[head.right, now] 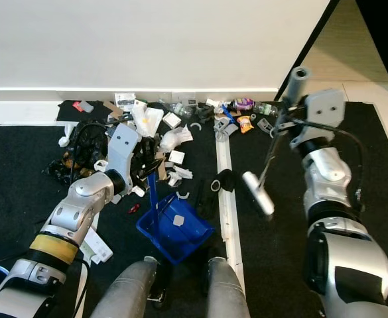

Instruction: Sweep floor

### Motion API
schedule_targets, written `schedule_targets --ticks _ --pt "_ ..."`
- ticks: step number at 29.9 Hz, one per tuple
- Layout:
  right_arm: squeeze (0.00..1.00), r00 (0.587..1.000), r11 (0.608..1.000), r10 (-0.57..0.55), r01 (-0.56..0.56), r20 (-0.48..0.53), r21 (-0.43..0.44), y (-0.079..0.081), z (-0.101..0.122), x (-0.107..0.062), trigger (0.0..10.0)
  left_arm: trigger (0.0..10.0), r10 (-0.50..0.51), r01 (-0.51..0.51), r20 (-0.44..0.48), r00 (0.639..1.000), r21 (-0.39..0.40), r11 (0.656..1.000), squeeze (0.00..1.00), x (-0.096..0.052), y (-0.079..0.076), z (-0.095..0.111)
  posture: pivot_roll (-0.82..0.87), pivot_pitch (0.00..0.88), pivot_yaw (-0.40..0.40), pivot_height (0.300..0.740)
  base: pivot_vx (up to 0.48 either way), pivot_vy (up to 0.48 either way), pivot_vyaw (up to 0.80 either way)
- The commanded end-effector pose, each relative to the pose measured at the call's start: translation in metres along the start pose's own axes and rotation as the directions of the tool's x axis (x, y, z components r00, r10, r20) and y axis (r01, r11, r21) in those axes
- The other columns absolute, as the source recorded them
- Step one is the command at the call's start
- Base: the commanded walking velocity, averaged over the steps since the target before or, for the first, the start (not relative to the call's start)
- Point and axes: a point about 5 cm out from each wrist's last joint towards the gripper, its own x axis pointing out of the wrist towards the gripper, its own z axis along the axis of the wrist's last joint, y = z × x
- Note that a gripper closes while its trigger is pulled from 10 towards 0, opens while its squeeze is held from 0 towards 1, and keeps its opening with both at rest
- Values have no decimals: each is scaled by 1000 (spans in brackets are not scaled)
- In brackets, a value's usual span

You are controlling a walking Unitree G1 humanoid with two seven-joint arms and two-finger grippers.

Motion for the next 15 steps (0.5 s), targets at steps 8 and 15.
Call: schedule_targets --ticks 8,15 --pt "0 953 962 259 -239 -158 135 65 -33 0 10000 10000 -9 20 114 993 -96 995 0 -24 -10 9 145 353 10 740 0 0 0" --pt "0 924 927 362 -342 -126 152 97 -21 12 10000 10000 -85 96 110 990 -96 991 0 -46 -30 8 206 370 -7 740 0 0 0"
